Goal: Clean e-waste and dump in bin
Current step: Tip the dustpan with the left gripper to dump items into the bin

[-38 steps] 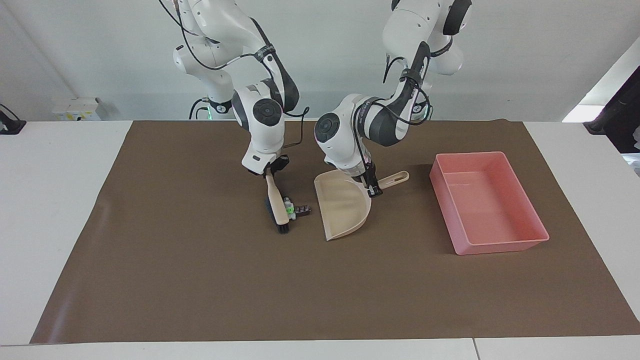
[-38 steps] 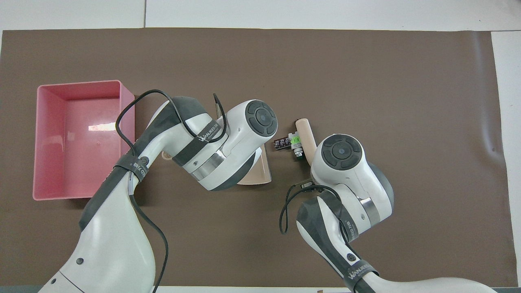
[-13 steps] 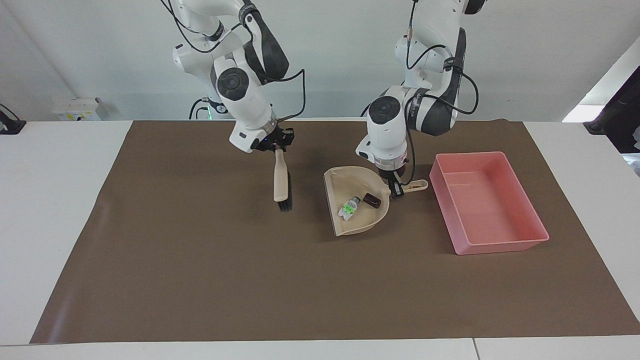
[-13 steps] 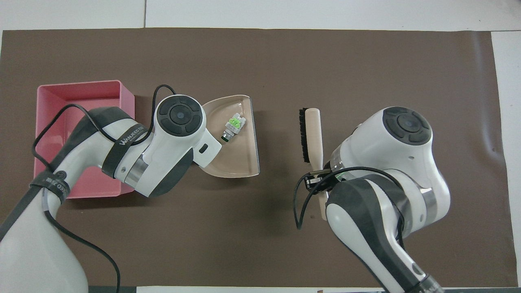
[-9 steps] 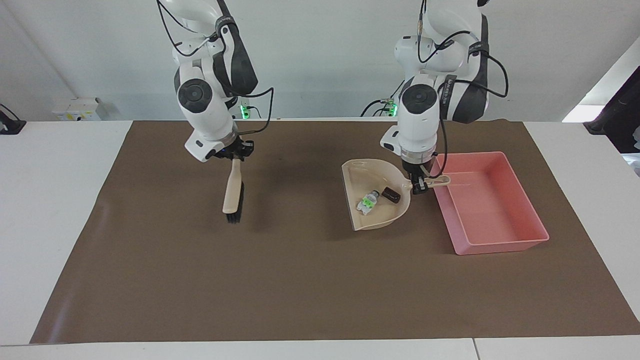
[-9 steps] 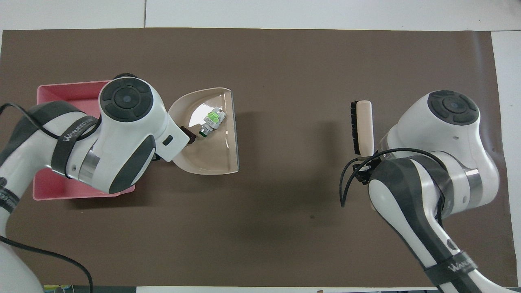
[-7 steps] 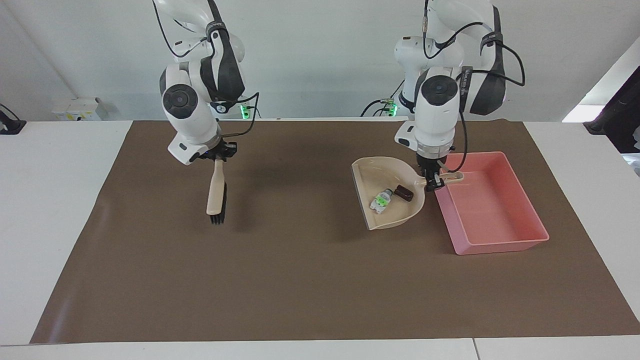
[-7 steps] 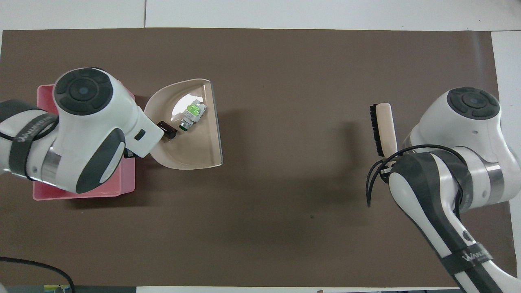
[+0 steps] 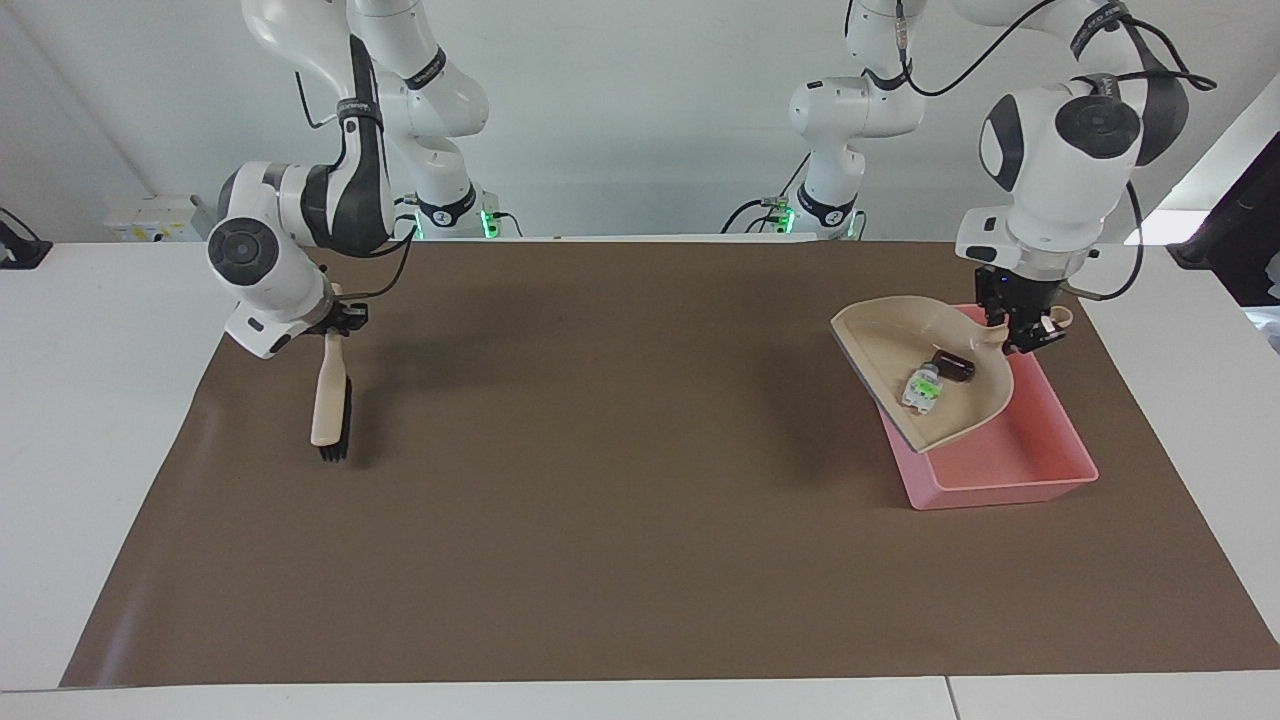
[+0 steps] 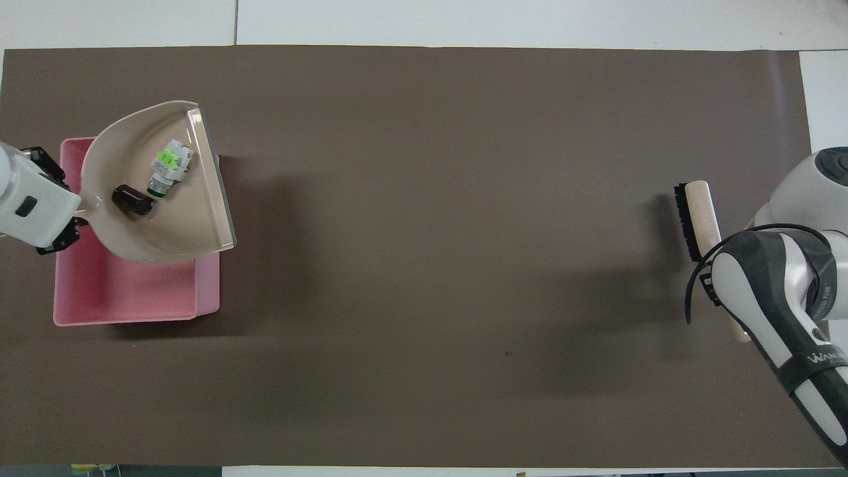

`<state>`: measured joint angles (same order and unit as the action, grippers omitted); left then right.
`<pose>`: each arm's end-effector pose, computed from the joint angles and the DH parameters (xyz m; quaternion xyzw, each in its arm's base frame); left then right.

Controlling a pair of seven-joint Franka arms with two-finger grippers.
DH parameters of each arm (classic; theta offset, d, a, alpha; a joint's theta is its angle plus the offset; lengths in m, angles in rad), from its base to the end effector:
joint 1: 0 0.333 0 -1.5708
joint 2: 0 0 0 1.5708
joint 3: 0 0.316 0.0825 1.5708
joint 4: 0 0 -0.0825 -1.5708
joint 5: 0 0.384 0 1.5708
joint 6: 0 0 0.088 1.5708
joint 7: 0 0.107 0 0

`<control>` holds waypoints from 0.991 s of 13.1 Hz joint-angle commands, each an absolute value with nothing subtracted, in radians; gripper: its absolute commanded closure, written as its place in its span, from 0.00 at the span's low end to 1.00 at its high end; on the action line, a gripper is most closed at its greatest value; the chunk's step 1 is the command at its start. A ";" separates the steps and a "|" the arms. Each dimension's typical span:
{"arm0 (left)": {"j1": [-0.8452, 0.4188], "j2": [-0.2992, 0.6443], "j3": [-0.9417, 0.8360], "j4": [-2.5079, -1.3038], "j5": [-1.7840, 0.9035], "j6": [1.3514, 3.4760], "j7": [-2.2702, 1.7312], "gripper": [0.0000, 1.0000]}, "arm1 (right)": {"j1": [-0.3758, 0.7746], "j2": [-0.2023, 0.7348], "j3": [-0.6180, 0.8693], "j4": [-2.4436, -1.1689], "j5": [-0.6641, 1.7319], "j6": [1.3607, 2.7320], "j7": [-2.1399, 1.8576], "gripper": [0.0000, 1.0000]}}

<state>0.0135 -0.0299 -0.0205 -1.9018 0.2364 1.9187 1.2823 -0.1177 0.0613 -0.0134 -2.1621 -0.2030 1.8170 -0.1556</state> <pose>0.5578 0.0125 0.5153 -0.7709 0.6266 0.0481 0.1039 0.4900 -0.0813 0.3440 0.9737 0.0559 -0.2118 0.0620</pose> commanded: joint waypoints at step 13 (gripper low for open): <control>0.003 0.038 -0.029 -1.931 1.052 1.844 1.192 1.00 | -0.167 0.029 0.002 -2.260 -0.120 1.898 -0.144 0.80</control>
